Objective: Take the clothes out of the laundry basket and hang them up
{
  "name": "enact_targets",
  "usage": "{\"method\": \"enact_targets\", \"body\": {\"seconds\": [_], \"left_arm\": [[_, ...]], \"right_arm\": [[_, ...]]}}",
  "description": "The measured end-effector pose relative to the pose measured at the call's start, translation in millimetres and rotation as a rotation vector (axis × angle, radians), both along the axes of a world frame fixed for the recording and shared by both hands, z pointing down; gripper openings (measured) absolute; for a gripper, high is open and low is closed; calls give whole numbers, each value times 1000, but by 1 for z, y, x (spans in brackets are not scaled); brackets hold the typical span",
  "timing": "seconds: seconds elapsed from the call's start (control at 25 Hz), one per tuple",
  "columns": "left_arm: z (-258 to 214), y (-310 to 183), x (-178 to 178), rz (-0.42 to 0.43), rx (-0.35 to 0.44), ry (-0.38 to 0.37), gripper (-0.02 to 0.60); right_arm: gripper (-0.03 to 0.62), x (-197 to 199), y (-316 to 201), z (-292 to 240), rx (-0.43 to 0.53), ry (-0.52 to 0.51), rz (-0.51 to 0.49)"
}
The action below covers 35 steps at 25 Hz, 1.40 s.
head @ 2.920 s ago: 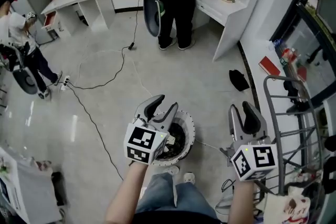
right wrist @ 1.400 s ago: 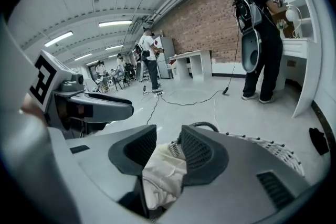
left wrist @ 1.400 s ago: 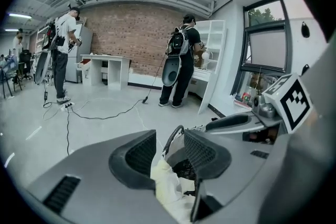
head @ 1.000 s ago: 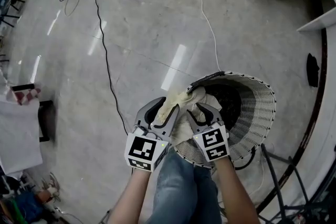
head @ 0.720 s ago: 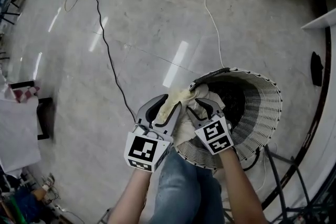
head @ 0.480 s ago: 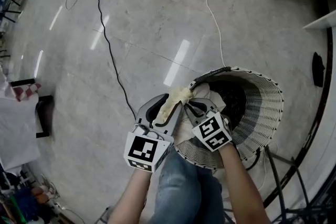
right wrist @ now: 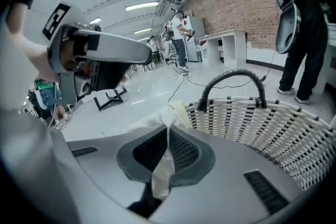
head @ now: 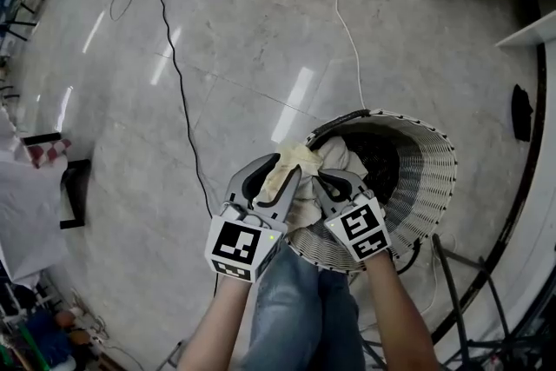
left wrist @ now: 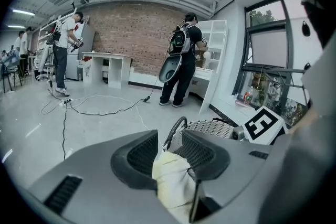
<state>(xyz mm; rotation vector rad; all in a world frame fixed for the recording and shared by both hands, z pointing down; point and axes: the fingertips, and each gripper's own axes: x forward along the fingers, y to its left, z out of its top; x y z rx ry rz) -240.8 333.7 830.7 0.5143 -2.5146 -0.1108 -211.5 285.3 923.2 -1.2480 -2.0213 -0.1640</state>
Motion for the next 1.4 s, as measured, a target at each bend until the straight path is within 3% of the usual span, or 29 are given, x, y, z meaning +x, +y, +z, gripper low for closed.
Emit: {"method": "enact_targets", "body": {"seconds": [0.52,1.16,1.4], "left_arm": [[-106,-51,-6,86,-17,-39,155],[-283,-156,-17,195,35,-139,155],[-345,-196,-12,287,44,-171,156]], "right_arm": [[14,-8,-85,-151,-146,-68,277],[12,-27,-202,-368,-204,-257,461],[14,-36,-251,-463,-238,-350,570]]}}
